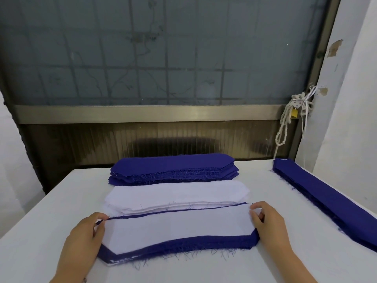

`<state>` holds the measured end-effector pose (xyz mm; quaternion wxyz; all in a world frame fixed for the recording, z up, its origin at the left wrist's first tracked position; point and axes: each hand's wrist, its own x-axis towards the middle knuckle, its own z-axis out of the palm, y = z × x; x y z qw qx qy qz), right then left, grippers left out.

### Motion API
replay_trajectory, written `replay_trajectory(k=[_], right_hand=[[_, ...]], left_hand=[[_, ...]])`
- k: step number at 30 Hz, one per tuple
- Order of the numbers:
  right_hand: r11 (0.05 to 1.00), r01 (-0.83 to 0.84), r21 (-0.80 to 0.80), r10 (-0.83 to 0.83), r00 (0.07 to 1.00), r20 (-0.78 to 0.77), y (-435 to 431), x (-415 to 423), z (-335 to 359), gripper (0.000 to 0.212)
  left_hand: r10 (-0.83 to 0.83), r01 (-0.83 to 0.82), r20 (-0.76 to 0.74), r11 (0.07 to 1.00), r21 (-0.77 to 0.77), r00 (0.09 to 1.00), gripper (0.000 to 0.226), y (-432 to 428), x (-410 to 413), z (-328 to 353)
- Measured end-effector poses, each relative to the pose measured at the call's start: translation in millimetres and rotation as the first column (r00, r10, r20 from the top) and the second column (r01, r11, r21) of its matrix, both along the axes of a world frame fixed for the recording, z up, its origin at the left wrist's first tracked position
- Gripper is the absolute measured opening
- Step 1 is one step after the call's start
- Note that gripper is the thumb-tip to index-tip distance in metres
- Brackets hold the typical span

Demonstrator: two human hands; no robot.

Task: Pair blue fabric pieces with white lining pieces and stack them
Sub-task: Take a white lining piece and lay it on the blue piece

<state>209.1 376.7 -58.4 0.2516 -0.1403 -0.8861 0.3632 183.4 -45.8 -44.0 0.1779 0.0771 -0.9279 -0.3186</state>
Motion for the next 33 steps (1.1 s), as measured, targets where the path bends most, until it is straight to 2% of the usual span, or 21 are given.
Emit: replay_trajectory(k=[6,9,12,14,16,19,21,25,33], right_hand=[[0.998,0.056,-0.006,-0.056,0.998,0.008,1,-2,-3,0.005],[0.995,0.080,-0.054,-0.081,0.997,-0.016,1,-2,-3,0.010],[0.997,0.072,0.009,-0.071,0.995,-0.066,0,-1,-1,0.014],[0.992,0.037,0.122,-0.023,0.994,-0.110,-1,0,2,0.012],[0.978,-0.063,0.199,0.090,0.987,-0.134,-4,2,4,0.011],[0.949,-0.240,0.206,0.263,0.960,-0.092,-6,3,5,0.012],[0.936,-0.304,0.176,0.314,0.949,-0.031,-7,3,5,0.014],[0.940,-0.320,0.122,0.320,0.947,0.019,-7,2,5,0.016],[0.930,-0.334,0.154,0.317,0.940,0.126,-12,1,13,0.016]], left_hand=[[0.046,-0.046,0.016,0.999,-0.027,0.999,0.014,2,0,4],[0.071,-0.072,-0.019,0.997,-0.034,0.997,0.015,-1,2,5],[0.078,-0.085,-0.085,0.993,-0.080,0.993,0.016,0,5,9],[0.030,-0.038,-0.125,0.997,-0.062,0.992,0.014,4,6,12],[-0.090,0.086,-0.152,0.996,-0.032,0.984,0.013,8,5,12],[-0.292,0.295,-0.111,0.956,0.004,0.950,0.013,9,5,6],[-0.370,0.370,-0.049,0.929,-0.004,0.928,0.018,6,3,1],[-0.362,0.362,-0.037,0.932,-0.003,0.931,0.025,1,-3,-5],[-0.357,0.357,0.025,0.934,-0.002,0.934,0.016,4,-9,-5]])
